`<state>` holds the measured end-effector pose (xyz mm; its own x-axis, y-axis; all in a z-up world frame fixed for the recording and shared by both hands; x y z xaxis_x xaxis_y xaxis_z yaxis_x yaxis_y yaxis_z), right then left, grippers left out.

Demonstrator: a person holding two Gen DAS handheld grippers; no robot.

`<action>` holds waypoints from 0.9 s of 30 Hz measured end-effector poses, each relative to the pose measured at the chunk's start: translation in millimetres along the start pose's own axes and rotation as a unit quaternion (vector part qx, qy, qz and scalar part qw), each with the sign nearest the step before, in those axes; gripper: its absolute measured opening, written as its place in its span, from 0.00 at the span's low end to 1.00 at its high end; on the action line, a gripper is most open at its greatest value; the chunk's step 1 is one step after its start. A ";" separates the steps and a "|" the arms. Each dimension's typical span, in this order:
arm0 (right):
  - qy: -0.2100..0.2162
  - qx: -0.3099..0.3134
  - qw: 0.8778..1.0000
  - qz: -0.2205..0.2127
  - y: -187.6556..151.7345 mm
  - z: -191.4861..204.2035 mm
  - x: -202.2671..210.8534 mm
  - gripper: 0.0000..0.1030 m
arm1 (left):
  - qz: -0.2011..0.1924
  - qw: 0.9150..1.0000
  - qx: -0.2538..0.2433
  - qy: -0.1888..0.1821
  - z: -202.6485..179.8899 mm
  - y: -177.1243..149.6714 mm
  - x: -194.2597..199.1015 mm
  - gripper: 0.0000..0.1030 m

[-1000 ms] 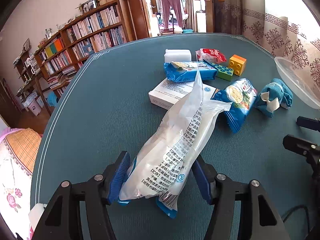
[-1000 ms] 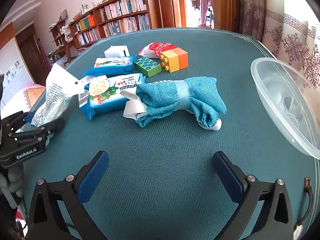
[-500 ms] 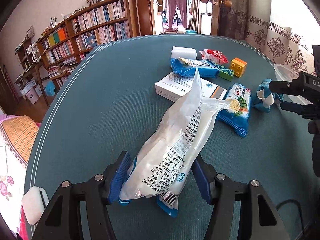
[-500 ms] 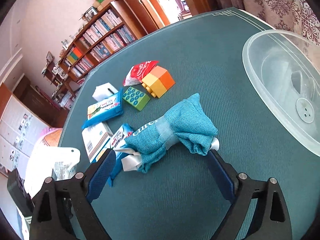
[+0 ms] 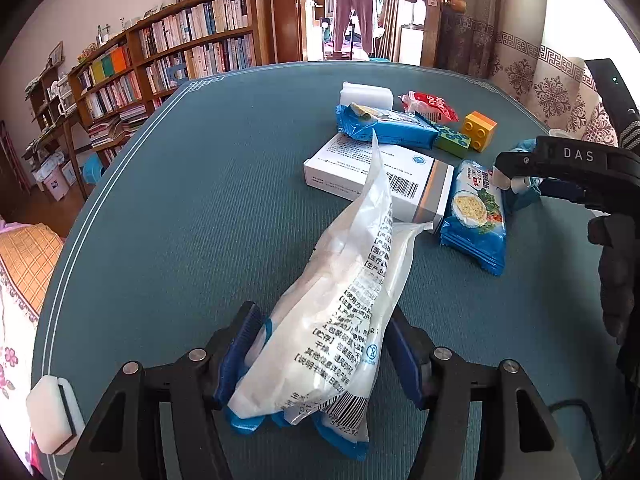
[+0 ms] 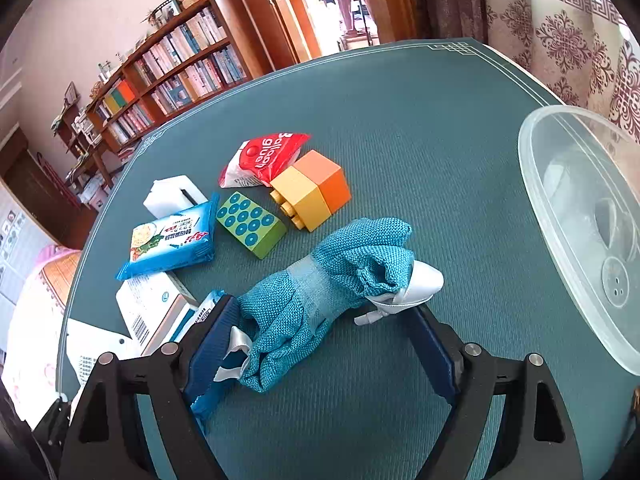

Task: Organize objects
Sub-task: 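Grasp the white plastic bag with the left gripper while the right gripper grasps the teal cloth, then carry the plastic bag and teal cloth into the clear bowl with both grippers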

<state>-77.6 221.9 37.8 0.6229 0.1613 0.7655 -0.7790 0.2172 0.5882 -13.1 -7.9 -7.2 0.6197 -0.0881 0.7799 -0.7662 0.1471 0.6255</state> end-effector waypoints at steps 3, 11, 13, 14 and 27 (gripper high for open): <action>0.002 0.021 1.000 -0.008 -3.8 6.0 3.8 0.57 | -0.002 1.000 0.000 -0.003 -0.4 0.1 1.3 0.59; 0.026 0.028 0.999 -0.019 -16.0 4.6 17.9 0.38 | -0.006 1.000 -0.006 -0.007 -6.6 0.5 6.8 0.55; 0.030 0.029 0.999 -0.023 -18.8 4.4 23.3 0.38 | -0.009 1.000 -0.008 -0.007 -9.1 1.7 9.7 0.54; 0.031 0.030 0.999 -0.026 -19.6 4.7 26.2 0.38 | -0.010 1.000 -0.008 -0.007 -10.3 2.4 10.8 0.53; 0.053 0.044 0.996 -0.052 -29.5 3.1 62.1 0.38 | -0.024 1.000 -0.016 -0.003 -26.2 10.4 25.2 0.50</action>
<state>-16.2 222.6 68.8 0.7016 0.2433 0.6697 -0.7096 0.1535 0.6877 -1.1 17.2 18.3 0.6541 -0.1011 0.7497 -0.7301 0.1749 0.6606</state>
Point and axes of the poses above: each gripper's, at about its wrist camera, not at the fingertips, and x roughly against the way its jaws point, z to its left, y to its top, the point moved 2 cm from there along -x, roughly the way its jaws point, and after that the axes turned 1 degree about -x, right-handed, at the moved point
